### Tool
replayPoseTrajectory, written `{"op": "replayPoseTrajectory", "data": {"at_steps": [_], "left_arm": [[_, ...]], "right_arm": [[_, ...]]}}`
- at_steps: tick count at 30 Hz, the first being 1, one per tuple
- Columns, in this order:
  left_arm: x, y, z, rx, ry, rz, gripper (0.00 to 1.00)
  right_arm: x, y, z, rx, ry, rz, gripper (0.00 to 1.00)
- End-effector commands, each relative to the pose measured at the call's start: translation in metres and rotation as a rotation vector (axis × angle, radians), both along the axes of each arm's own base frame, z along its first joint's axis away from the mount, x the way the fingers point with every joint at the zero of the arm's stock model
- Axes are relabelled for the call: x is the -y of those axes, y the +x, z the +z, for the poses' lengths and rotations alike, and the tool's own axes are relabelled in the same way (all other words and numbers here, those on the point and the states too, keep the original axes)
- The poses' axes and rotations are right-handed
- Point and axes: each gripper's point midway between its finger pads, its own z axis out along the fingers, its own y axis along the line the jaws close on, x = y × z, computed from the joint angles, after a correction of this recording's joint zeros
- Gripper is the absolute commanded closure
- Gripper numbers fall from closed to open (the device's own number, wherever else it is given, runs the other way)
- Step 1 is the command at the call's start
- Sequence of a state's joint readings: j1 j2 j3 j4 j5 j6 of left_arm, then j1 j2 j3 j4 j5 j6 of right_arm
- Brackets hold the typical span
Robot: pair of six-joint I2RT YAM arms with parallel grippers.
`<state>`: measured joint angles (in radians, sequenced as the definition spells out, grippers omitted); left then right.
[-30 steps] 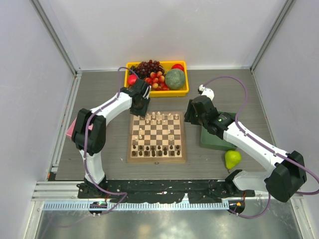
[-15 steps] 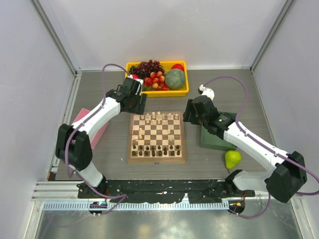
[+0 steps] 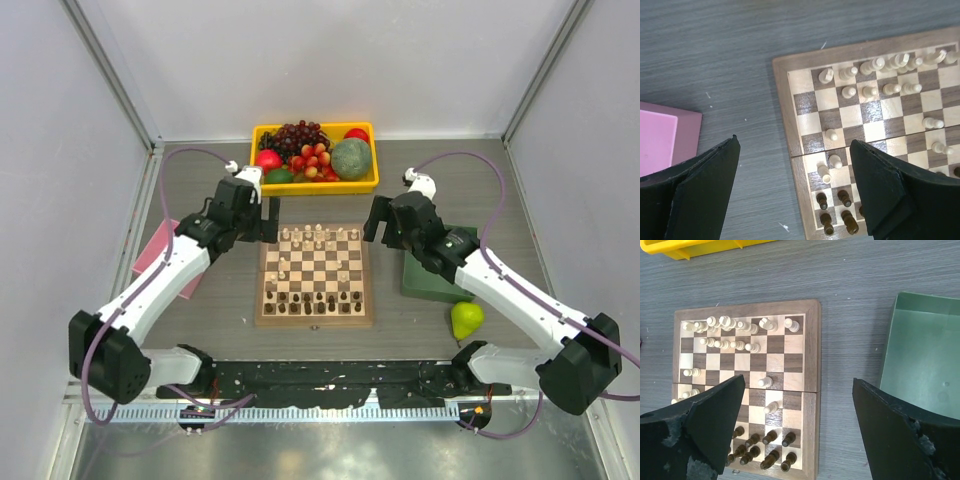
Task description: Set up the chess pieces on the board
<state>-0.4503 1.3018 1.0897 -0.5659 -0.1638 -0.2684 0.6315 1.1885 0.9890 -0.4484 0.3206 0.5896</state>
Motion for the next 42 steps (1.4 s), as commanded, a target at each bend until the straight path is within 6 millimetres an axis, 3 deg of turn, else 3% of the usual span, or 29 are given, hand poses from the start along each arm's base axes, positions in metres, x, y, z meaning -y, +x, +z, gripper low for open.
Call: {"op": "replayPoseTrajectory", "data": {"at_steps": [1, 9, 21, 28, 36, 42], "left_arm": [[-0.005, 0.007, 0.042, 0.160, -0.068, 0.052, 0.00], [-0.024, 0.001, 0.061, 0.259, -0.101, 0.161, 0.01], [-0.025, -0.012, 0.064, 0.321, -0.141, 0.127, 0.00], [-0.029, -0.033, 0.033, 0.188, -0.071, 0.079, 0.00], [-0.006, -0.050, -0.015, -0.035, -0.084, -0.012, 0.00], [0.015, -0.056, -0.031, -0.093, -0.037, -0.067, 0.02]], "right_arm": [[0.000, 0.014, 0.038, 0.131, 0.034, -0.010, 0.05], [-0.008, 0.018, 0.073, 0.304, 0.199, -0.011, 0.05], [-0.022, 0.017, 0.081, 0.286, 0.298, 0.010, 0.05], [-0.020, 0.010, 0.064, 0.218, 0.277, 0.006, 0.04], [-0.018, 0.003, 0.045, 0.157, 0.216, 0.035, 0.02], [-0.021, 0.006, 0.037, 0.129, 0.176, 0.058, 0.02]]}}
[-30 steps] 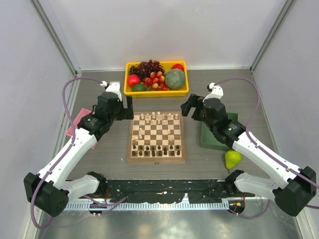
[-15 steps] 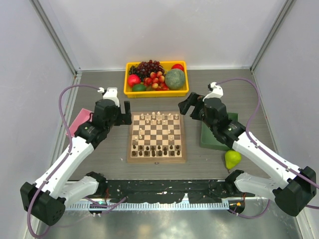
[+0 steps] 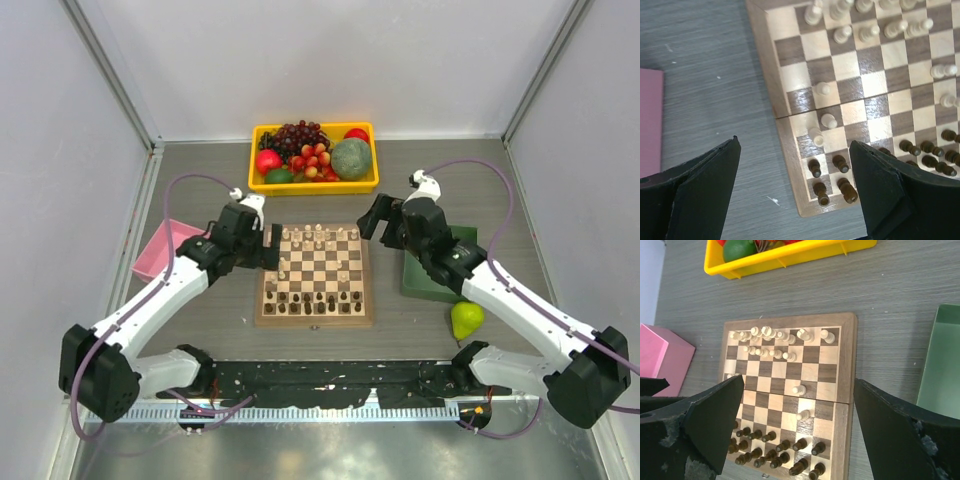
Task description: Set up the chess pieces on the board
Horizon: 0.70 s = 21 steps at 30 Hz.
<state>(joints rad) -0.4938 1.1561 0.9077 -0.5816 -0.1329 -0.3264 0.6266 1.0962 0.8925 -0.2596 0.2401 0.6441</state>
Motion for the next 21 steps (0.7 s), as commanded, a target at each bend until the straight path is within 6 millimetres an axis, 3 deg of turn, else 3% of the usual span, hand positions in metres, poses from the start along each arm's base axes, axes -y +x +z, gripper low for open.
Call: {"op": "replayPoseTrajectory", "data": {"at_steps": [1, 12, 15, 21], "left_arm": [[0.020, -0.007, -0.004, -0.036, 0.008, -0.056, 0.03], [0.022, -0.025, -0.031, -0.120, 0.052, -0.088, 0.24], [0.026, -0.025, -0.038, -0.133, 0.043, -0.105, 0.33], [0.034, -0.021, -0.051, -0.165, 0.038, -0.117, 0.40]], "right_arm": [[-0.005, 0.006, 0.013, 0.018, -0.017, 0.026, 0.03], [-0.008, 0.008, -0.001, -0.029, -0.062, 0.044, 0.05], [-0.010, 0.008, -0.004, -0.037, -0.062, 0.052, 0.05], [-0.015, 0.008, -0.004, -0.050, -0.059, 0.068, 0.05]]}}
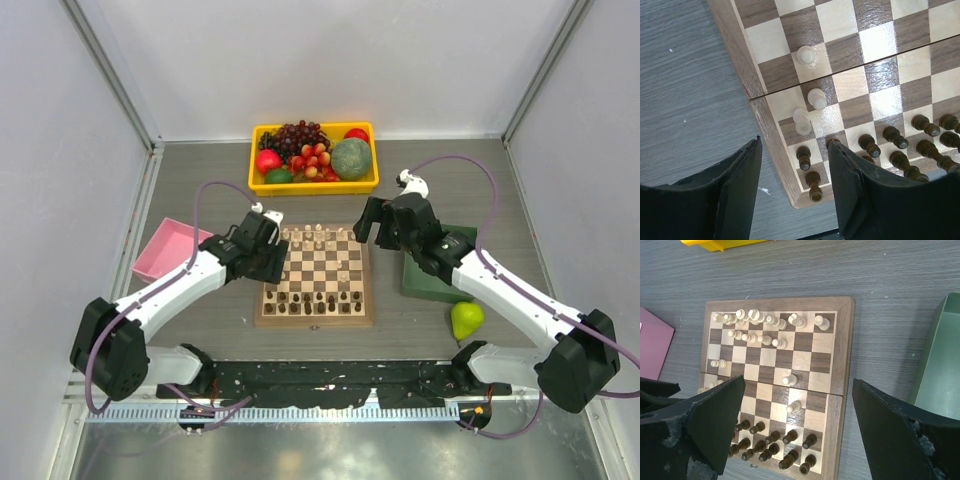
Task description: Set up the chess pieces on the board
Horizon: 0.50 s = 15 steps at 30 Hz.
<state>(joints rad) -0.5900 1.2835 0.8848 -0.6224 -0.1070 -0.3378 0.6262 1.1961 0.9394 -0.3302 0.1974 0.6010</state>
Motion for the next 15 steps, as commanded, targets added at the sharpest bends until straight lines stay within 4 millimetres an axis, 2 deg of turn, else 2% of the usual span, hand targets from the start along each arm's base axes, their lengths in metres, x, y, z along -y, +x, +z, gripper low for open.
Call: {"op": "replayPoseTrajectory", "data": {"at_steps": [1, 10, 15], "left_arm": [[0.013, 0.009, -0.002, 0.013, -0.038, -0.014, 0.41], [0.015, 0.015, -0.007, 0.011, -0.028, -0.020, 0.51], [0.015, 0.014, -0.012, -0.005, -0.020, -0.020, 0.53]], "right_arm": [[-0.007, 0.008, 0.023, 0.042, 0.034, 0.009, 0.05], [-0.007, 0.007, 0.019, 0.032, 0.030, 0.012, 0.05], [-0.006, 0.007, 0.019, 0.031, 0.028, 0.009, 0.05]]}}
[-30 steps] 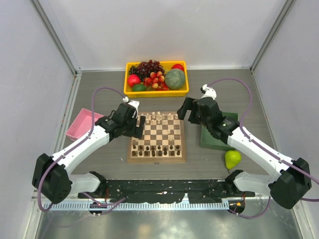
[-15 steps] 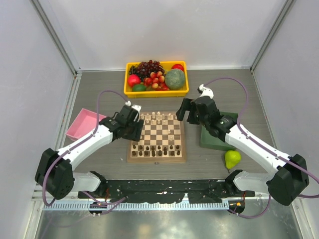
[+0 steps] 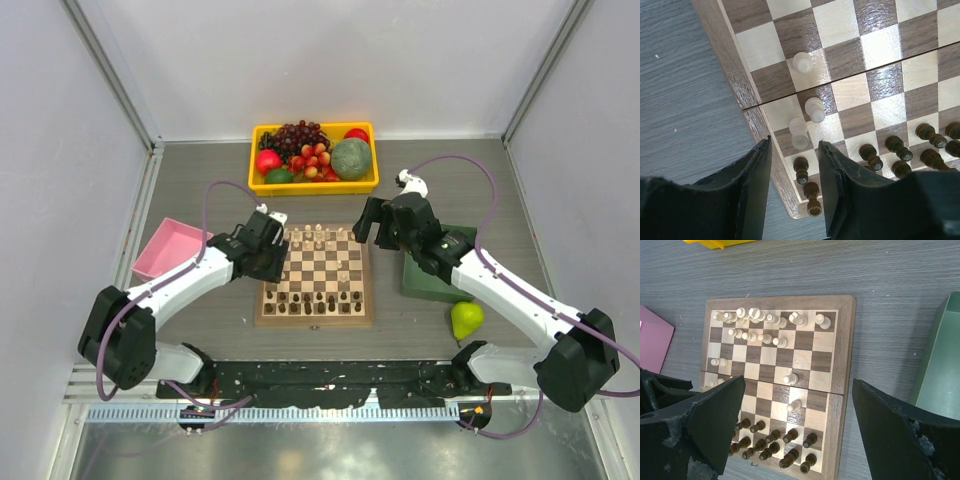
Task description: Set up the chess pieces on the board
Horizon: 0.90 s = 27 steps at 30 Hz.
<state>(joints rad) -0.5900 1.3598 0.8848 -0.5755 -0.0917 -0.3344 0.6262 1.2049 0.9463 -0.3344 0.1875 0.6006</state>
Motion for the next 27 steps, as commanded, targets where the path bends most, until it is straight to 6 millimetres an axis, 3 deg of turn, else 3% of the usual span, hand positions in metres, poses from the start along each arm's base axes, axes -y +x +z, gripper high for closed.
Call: {"op": "replayPoseTrajectory", "data": {"at_steps": [1, 17, 27], "left_arm": [[0.0077, 0.0076, 0.0047, 0.025, -0.025, -0.008, 0.53], [0.0100, 0.0114, -0.0021, 0.018, -0.020, -0.006, 0.64], [0.0115, 0.0099, -0.0049, 0.006, -0.020, -0.013, 0.80]], "right_arm": [[-0.0043, 0.0072, 0.0204, 0.040, 0.029, 0.001, 0.05], [-0.0038, 0.0068, 0.0175, 0.036, 0.021, 0.003, 0.05], [-0.0050, 0.0073, 0.0148, 0.029, 0.015, 0.010, 0.05]]}}
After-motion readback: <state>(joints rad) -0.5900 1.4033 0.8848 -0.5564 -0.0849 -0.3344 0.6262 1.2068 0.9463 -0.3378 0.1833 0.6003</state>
